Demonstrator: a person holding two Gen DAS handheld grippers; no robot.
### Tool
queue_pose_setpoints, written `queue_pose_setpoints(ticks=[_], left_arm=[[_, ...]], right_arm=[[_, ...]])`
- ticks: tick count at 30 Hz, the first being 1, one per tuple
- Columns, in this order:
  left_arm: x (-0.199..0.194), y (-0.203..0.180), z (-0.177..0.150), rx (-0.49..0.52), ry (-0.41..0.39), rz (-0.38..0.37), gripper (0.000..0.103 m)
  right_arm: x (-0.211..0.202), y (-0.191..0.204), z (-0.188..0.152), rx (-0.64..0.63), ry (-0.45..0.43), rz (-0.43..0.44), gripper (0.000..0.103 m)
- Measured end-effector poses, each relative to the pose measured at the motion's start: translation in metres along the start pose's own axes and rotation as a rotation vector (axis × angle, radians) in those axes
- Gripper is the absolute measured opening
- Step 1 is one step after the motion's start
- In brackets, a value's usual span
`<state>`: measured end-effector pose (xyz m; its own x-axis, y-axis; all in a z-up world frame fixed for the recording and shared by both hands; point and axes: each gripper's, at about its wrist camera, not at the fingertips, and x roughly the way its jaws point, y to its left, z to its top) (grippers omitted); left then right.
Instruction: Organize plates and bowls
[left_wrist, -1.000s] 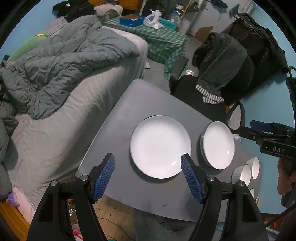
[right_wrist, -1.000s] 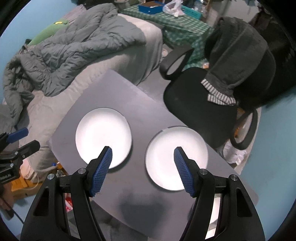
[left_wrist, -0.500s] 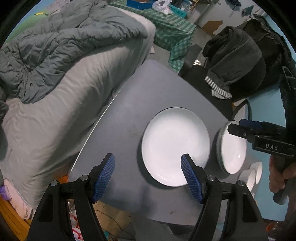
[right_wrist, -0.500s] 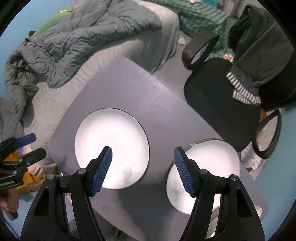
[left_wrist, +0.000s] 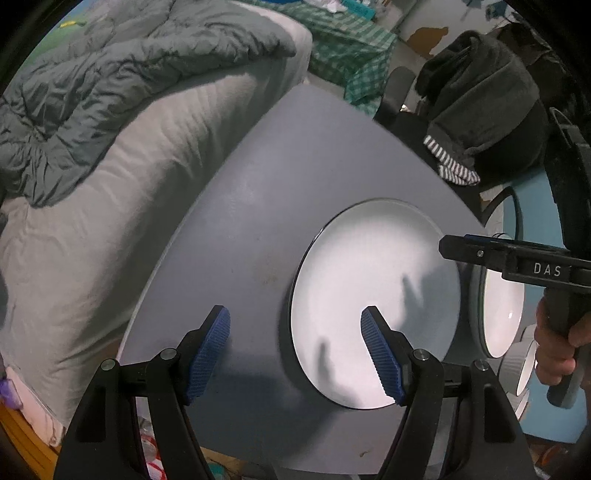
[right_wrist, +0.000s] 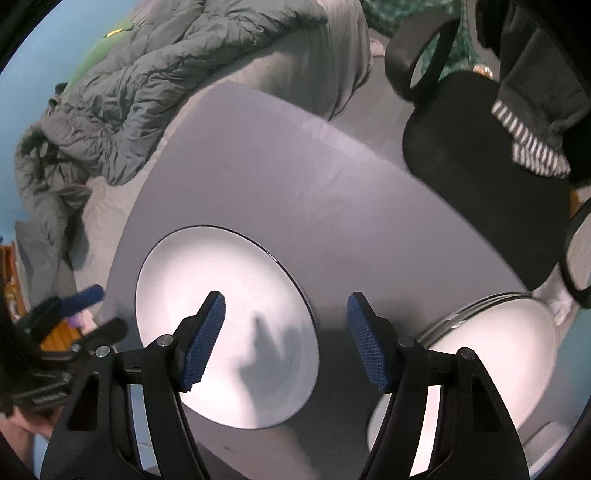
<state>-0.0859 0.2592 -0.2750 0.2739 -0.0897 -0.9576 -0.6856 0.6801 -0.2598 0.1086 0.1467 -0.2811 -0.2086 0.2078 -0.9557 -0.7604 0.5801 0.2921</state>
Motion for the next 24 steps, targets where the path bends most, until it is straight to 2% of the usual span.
queue_pose_setpoints(ticks=[5, 8, 11, 14, 16, 19, 24], left_arm=[[0.014, 0.001, -0.001, -0.012, 0.016, -0.005, 0.075], [0.017, 0.0, 0.001, -0.007, 0.016, -0.007, 0.071], [0.021, 0.001, 0.004, -0.015, 0.025, -0.01, 0.063], [0.023, 0.002, 0.006, -0.016, 0.032, -0.016, 0.052], [0.025, 0.002, 0.007, 0.0, 0.041, -0.02, 0.044], [0.03, 0.003, 0.008, 0.022, 0.057, -0.006, 0.034], [0.035, 0.006, 0.007, 0.041, 0.079, -0.01, 0.028]], right_arm=[[0.015, -0.003, -0.005, 0.01, 0.017, -0.019, 0.068], [0.023, -0.006, -0.01, 0.024, 0.032, -0.002, 0.064], [0.028, -0.011, -0.016, 0.045, 0.04, 0.004, 0.05], [0.027, -0.009, -0.018, 0.032, 0.03, -0.021, 0.046], [0.027, -0.011, -0.018, 0.033, 0.033, -0.022, 0.028], [0.028, -0.012, -0.019, 0.048, 0.037, -0.024, 0.026], [0.032, -0.009, -0.024, 0.06, 0.05, -0.007, 0.022]])
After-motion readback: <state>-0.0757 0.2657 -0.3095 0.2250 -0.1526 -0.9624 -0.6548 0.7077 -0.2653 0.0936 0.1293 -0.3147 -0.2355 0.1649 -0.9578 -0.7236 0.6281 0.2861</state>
